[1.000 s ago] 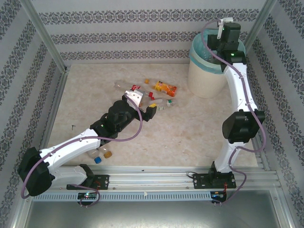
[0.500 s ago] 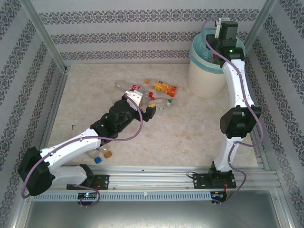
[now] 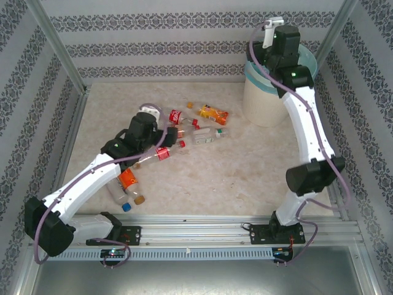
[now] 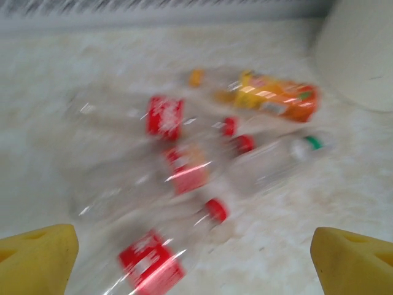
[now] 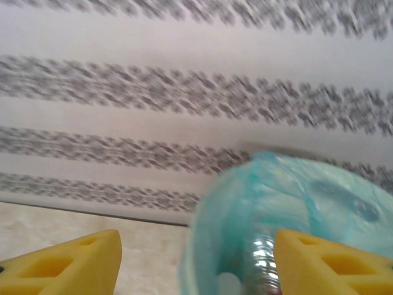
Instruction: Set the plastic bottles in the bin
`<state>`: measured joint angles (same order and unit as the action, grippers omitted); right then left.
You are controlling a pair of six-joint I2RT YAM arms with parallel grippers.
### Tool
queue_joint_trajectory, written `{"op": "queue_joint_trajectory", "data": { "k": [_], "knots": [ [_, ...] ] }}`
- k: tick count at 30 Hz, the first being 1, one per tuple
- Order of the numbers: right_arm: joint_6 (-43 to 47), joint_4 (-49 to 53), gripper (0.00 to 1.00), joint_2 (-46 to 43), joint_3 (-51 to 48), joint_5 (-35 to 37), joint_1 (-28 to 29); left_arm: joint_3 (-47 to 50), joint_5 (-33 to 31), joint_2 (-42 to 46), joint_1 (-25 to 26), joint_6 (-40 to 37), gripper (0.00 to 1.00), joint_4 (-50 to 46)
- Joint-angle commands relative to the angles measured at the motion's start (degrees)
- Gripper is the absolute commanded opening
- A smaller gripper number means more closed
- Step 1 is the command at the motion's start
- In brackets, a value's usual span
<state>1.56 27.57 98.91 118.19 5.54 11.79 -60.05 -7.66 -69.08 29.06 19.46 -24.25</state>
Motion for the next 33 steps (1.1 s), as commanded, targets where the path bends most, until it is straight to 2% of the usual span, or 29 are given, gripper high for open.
{"op": "queue_joint_trajectory", "data": {
  "k": [1, 7, 11, 14, 19, 22, 27, 33],
  "knots": [
    [3.26, -6.29, 0.67, -5.55, -5.86, 2.74, 5.39, 0.17, 3.49, 3.11, -5.06, 11.66, 0.98, -17.18],
    [3.22, -13.39, 0.68, -11.56, -17.86, 3.51, 12.78, 2.98, 6.71, 6.08, -15.72, 19.94, 0.97, -28.33],
    [0.43, -16.78, 0.68, -13.74, -23.88, 1.43, 14.78, 5.40, 11.14, 6.03, -23.42, 20.27, 0.94, -30.56],
    [-0.85, -17.77, 0.68, -14.20, -26.17, 0.31, 15.78, 7.02, 13.11, 5.18, -26.64, 19.31, 0.90, -30.19],
    [-1.75, -18.72, 0.68, -14.54, -29.07, -0.87, 16.26, 7.53, 15.66, 2.91, -26.99, 18.04, 0.83, -31.17],
    [-2.17, -18.96, 0.68, -14.87, -30.31, -1.56, 16.25, 9.03, 15.23, 3.78, -26.95, 19.36, 0.83, -32.11],
    [-2.42, -20.24, 0.68, -14.98, -32.31, -1.14, 16.09, 14.18, 18.87, 4.35, -26.87, 21.44, 0.78, -27.90],
    [-2.50, -20.00, 0.69, -15.35, -32.54, -1.28, 16.16, 16.17, 21.68, 1.42, -26.60, 22.14, 0.77, -24.51]
  ]
}}
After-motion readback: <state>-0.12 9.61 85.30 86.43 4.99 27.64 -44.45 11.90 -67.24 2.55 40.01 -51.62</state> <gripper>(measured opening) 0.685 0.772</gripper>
